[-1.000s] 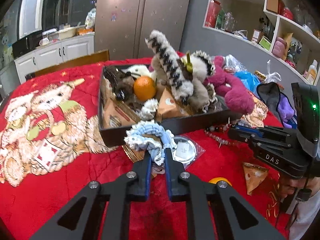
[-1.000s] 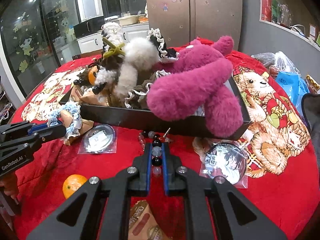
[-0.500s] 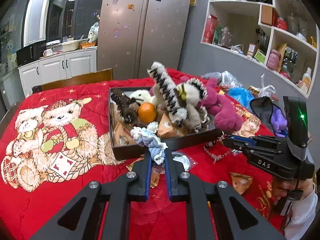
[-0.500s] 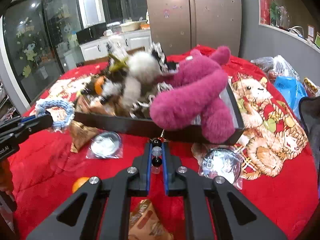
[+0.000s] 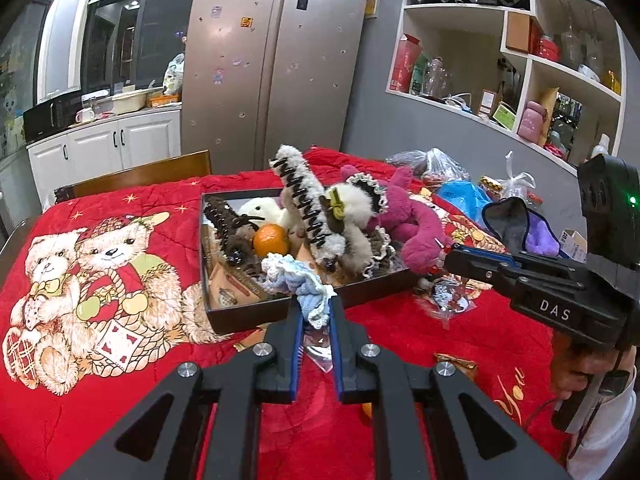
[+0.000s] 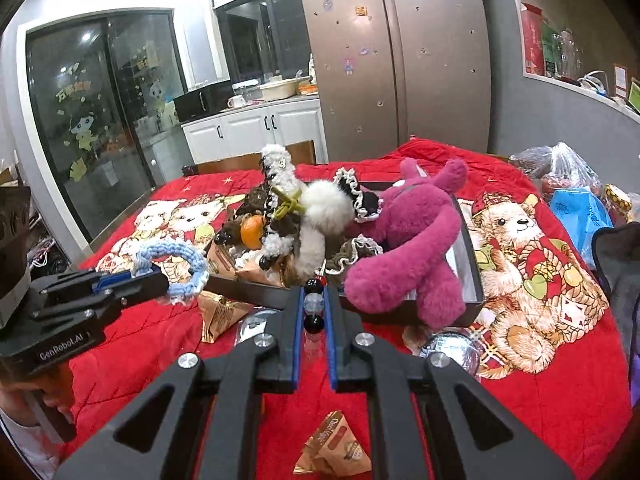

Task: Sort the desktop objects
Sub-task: 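Carry the bead bracelet and blue-white scrunchie over the black box, then open both grippers to drop the bracelet and scrunchie into the box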

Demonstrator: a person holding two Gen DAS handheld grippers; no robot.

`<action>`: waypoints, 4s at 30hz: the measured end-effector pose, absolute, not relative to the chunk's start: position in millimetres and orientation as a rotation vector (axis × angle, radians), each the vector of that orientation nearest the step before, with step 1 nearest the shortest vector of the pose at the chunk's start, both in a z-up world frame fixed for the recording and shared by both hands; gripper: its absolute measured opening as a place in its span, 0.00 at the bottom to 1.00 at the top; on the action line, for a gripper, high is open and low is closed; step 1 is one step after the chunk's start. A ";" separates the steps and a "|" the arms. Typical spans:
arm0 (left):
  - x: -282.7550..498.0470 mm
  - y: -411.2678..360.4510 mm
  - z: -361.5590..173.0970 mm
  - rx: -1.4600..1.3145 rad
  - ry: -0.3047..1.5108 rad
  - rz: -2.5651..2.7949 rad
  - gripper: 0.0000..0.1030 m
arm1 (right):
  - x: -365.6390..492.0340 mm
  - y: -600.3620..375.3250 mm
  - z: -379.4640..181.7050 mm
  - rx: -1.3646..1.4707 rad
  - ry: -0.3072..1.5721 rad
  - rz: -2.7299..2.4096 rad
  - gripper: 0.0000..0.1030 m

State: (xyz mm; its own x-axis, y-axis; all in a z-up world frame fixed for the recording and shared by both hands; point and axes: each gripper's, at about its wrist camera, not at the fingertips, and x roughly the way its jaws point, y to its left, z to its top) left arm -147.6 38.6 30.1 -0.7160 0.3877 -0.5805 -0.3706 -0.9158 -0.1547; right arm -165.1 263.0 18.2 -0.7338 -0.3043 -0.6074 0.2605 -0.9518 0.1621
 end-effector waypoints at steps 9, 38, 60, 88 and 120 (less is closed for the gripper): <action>-147.4 44.2 33.5 -0.894 -0.015 2.573 0.11 | -163.5 268.2 21.7 0.953 -0.109 -2.681 0.10; -279.3 50.4 64.3 -0.880 0.036 2.656 0.11 | -287.5 252.5 96.2 0.811 -0.020 -2.726 0.10; -323.7 51.3 30.4 -0.962 0.057 2.626 0.11 | -383.4 263.5 23.6 1.021 -0.009 -2.755 0.10; -327.5 54.6 22.9 -1.004 0.131 2.680 0.25 | -389.1 258.2 11.6 1.079 0.055 -2.778 0.10; -334.1 45.4 17.7 -1.044 0.185 2.792 1.00 | -391.4 263.6 15.9 1.094 -0.006 -2.871 1.00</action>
State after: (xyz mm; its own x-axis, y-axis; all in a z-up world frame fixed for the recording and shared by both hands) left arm -334.1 45.4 17.7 -0.7452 0.1012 -0.6591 -0.1875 -0.9804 0.0614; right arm -391.4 263.6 15.9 -0.7443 -0.0657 -0.6646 0.0629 -0.9976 0.0282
